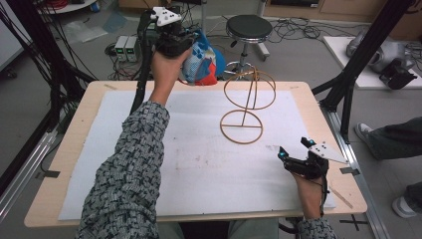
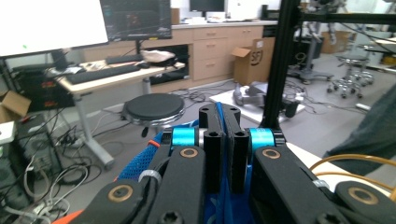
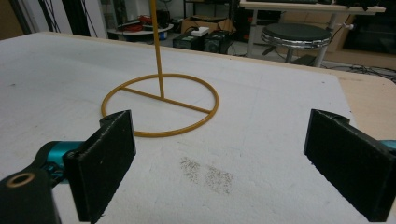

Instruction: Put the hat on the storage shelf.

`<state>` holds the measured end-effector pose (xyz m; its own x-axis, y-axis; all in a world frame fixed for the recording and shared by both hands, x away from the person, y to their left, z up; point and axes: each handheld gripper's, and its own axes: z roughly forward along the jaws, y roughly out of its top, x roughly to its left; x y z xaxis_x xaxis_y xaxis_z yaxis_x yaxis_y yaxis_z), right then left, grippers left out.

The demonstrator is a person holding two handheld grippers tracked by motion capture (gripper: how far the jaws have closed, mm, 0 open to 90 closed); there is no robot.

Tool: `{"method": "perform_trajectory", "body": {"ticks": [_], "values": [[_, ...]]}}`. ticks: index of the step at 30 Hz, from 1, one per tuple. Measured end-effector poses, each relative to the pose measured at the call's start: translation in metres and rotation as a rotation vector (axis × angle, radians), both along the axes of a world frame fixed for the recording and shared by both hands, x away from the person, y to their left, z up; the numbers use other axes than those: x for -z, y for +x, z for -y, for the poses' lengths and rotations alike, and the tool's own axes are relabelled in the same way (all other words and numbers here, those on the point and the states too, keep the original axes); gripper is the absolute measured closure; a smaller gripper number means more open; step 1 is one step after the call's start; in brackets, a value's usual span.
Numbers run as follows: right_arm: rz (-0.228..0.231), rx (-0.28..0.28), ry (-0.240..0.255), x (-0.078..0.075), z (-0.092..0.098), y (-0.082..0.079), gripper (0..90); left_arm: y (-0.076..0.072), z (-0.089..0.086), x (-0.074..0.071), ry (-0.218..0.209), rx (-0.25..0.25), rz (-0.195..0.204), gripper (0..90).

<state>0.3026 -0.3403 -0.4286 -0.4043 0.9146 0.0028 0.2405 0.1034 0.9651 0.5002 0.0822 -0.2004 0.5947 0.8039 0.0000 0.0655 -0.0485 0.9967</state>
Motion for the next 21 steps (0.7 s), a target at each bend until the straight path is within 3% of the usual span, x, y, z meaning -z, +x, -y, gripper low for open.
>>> {"method": "perform_trajectory", "body": {"ticks": [11,21], "values": [[-0.006,0.003,-0.004,0.000,0.000,-0.001,8.1,-0.003,0.007,-0.023,-0.094,0.078,0.023,88.2],[-0.005,0.007,0.001,0.000,0.002,-0.004,8.1,-0.003,0.018,-0.031,-0.106,0.101,0.027,88.1]]}}
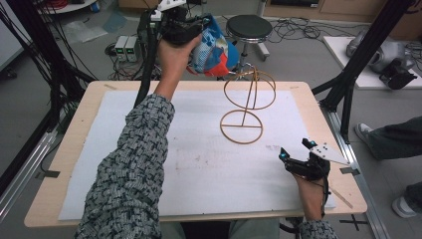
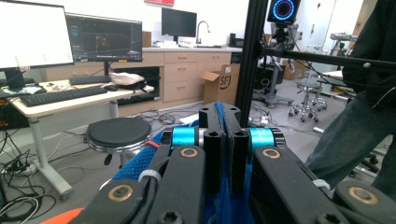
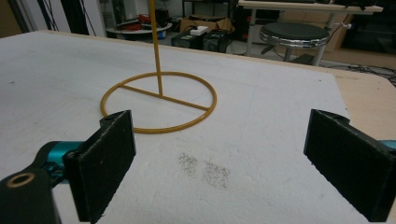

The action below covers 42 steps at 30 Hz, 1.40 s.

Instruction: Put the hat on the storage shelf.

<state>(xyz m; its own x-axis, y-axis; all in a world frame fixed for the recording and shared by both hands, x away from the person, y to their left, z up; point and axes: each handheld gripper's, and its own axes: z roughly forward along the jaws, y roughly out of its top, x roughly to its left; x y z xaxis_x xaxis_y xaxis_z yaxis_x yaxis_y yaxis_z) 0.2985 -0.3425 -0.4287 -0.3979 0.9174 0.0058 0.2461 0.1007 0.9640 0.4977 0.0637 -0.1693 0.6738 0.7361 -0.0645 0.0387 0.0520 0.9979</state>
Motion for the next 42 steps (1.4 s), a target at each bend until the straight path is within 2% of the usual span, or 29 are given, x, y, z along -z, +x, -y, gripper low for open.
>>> {"method": "perform_trajectory", "body": {"ticks": [5,11,17,22,30,33,42], "values": [[-0.003,0.005,0.001,0.000,0.003,-0.002,8.1,-0.002,0.009,-0.008,-0.007,0.015,0.013,88.1],[-0.003,0.002,-0.001,0.000,0.003,-0.004,8.1,-0.003,0.020,-0.011,-0.013,0.039,0.013,88.2],[-0.008,0.004,0.003,0.001,0.005,-0.005,8.1,-0.007,0.032,-0.018,-0.021,0.067,0.037,88.1],[-0.009,0.004,0.002,0.000,0.004,-0.005,8.1,-0.011,0.040,-0.021,-0.026,0.095,0.042,88.1],[-0.007,0.001,-0.005,0.001,0.004,-0.005,8.1,-0.014,0.052,-0.017,-0.025,0.144,0.030,88.1],[-0.007,0.001,-0.006,0.001,0.004,-0.005,8.1,-0.012,0.053,-0.014,-0.013,0.154,0.015,88.1],[-0.009,0.001,-0.004,0.001,0.004,-0.005,8.1,-0.012,0.053,0.006,0.020,0.178,-0.023,88.0]]}}
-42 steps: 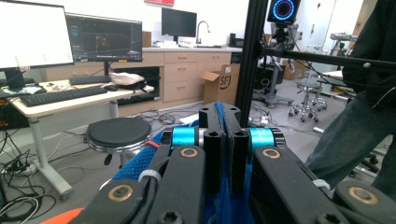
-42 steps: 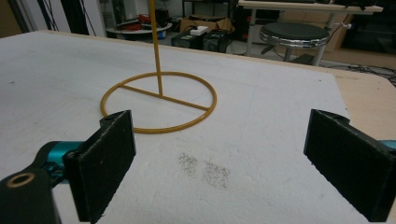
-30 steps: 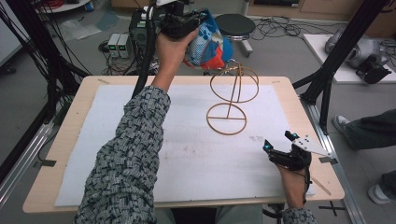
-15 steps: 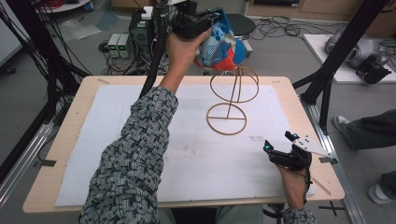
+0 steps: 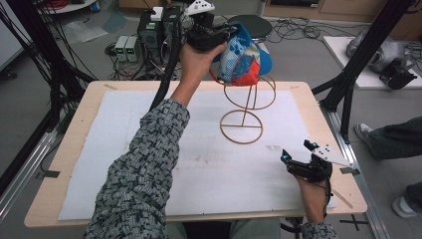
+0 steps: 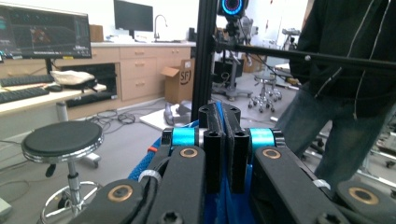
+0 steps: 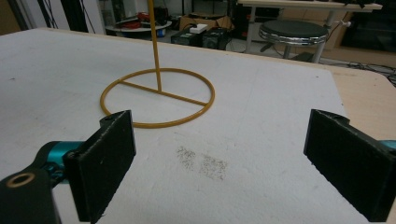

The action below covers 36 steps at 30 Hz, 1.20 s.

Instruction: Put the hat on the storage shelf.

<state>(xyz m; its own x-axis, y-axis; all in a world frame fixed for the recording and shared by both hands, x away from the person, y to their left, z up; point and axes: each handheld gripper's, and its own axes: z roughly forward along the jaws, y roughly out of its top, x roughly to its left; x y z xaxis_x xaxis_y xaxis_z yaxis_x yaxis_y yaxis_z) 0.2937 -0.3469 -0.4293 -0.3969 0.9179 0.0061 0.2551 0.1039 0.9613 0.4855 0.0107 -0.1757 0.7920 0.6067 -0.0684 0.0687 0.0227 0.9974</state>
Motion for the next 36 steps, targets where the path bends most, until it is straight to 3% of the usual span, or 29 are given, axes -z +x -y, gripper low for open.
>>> {"method": "perform_trajectory", "body": {"ticks": [8,13,21,36], "values": [[-0.008,0.000,-0.002,0.000,-0.001,0.000,8.1,-0.002,0.004,0.018,0.041,0.032,-0.021,87.9],[-0.010,-0.002,-0.001,0.000,-0.001,0.000,8.1,-0.004,0.010,0.028,0.044,0.051,-0.024,87.9],[-0.008,-0.005,-0.001,0.001,0.000,0.001,8.1,-0.006,0.017,0.040,0.066,0.055,-0.003,87.8],[-0.011,-0.009,-0.003,0.001,0.000,0.001,8.1,-0.012,0.025,0.063,0.056,0.063,-0.009,87.8]]}}
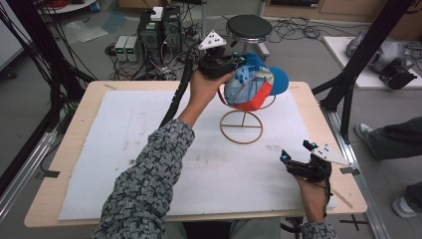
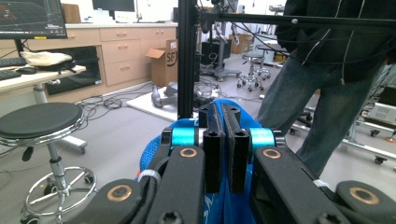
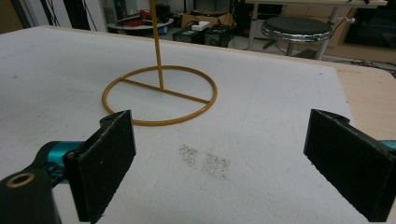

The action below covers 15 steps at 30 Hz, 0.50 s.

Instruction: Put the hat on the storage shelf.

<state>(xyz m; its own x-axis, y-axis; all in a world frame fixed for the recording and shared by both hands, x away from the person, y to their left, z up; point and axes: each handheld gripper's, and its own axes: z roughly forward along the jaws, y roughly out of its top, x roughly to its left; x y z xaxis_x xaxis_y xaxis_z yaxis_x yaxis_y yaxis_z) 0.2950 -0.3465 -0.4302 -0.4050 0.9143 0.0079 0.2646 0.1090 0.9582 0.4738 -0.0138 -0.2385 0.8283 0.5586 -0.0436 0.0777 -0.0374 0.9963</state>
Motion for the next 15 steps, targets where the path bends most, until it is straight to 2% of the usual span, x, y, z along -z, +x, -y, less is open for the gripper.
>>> {"method": "perform_trajectory", "body": {"ticks": [15], "values": [[-0.004,-0.001,0.000,0.000,0.000,0.000,8.1,-0.009,0.013,0.011,0.018,0.050,0.020,87.6]]}}
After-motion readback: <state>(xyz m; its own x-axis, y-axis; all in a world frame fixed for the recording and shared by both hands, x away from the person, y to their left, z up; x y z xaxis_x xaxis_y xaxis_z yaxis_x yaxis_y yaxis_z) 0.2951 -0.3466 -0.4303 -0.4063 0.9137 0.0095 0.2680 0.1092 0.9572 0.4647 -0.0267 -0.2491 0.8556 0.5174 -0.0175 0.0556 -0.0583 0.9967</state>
